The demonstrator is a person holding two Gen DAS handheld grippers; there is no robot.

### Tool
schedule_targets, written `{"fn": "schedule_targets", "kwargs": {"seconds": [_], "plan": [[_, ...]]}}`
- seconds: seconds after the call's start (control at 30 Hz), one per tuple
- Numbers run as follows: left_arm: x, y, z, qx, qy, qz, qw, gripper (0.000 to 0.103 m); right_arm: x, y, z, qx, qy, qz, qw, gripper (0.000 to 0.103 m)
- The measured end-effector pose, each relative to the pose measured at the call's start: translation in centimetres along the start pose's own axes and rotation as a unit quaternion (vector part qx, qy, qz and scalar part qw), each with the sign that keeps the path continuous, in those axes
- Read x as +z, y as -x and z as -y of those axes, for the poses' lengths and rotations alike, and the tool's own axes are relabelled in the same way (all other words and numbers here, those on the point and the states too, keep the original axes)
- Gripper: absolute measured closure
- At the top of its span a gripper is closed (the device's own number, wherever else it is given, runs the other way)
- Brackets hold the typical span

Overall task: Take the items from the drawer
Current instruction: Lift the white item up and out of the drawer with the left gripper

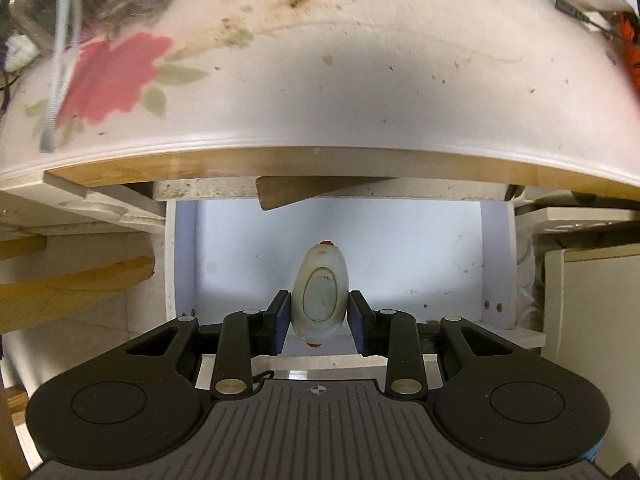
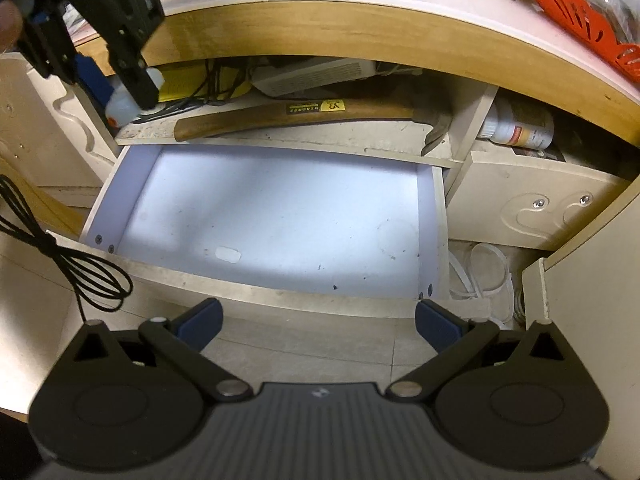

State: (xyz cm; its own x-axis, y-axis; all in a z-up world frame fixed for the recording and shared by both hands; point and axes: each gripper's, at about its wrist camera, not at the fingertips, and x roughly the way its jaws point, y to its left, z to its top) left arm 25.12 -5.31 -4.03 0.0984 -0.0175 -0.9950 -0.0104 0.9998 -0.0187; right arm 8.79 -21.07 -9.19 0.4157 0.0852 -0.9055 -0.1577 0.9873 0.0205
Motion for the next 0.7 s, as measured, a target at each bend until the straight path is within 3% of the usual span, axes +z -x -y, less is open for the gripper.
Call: {"fn": "schedule_targets", "kwargs": {"seconds": [0.4, 0.7], "plan": [[-0.3, 2.1, -0.7, -0.009, -0.002, 0.015, 0.9998, 0.073, -0.2, -0.1, -0.1, -0.012, 0.01, 0.001, 1.0, 0.0], [-2.3, 3.7, -0.6, -0.018, -0.022, 0.124, 0.9919, 0.073, -0.5, -0.4, -0.3, -0.016, 0.016, -0.003, 1.0, 0.0]]}}
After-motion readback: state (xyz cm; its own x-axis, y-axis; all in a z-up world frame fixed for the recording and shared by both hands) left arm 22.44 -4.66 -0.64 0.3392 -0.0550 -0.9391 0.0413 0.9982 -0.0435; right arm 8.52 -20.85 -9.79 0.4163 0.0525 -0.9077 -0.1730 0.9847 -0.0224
